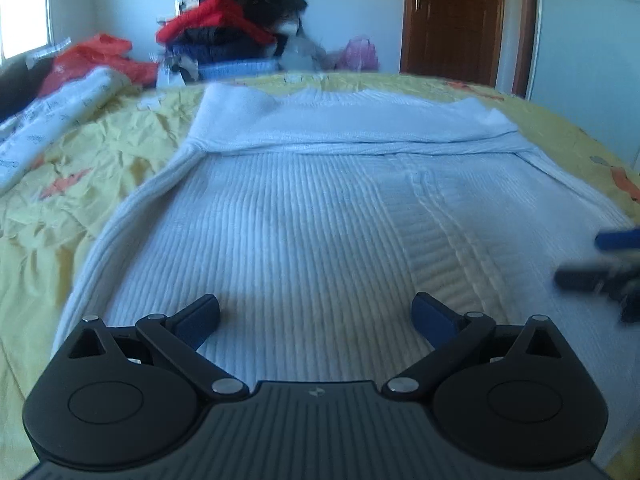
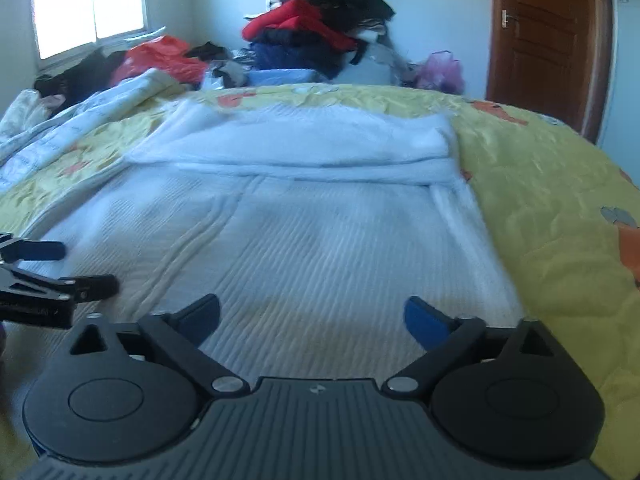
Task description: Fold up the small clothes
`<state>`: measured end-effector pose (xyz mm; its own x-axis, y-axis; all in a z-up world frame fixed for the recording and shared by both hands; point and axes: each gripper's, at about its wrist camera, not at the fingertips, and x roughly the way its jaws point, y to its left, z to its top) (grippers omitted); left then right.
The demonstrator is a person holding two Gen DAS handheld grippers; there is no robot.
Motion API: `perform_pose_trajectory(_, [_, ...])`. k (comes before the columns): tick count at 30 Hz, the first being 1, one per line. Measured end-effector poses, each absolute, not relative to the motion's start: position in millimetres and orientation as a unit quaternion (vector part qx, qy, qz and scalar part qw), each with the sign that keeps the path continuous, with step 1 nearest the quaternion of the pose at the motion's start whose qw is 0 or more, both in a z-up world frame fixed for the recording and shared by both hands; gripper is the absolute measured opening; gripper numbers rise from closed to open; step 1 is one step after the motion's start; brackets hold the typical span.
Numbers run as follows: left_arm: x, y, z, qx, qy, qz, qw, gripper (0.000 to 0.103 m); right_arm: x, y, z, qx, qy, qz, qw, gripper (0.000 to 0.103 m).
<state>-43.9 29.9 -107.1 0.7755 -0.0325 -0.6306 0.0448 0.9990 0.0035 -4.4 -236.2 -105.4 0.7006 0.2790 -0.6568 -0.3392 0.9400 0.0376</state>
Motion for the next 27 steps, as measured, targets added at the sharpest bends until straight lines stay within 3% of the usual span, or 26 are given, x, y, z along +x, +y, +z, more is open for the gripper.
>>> perform_pose_trajectory(8, [-81, 21, -106, 0.017, 0.333, -0.001, 0.943, 0.103, -26, -236, -109, -0.054, 0.323, 0.16, 0.931, 0.103])
perform_pose_trajectory(27, [-78, 22, -109, 0.009, 0.332, 0.001, 0.943, 0.103, -26, -234, -114, -0.055, 0.321, 0.164, 0.931, 0.101])
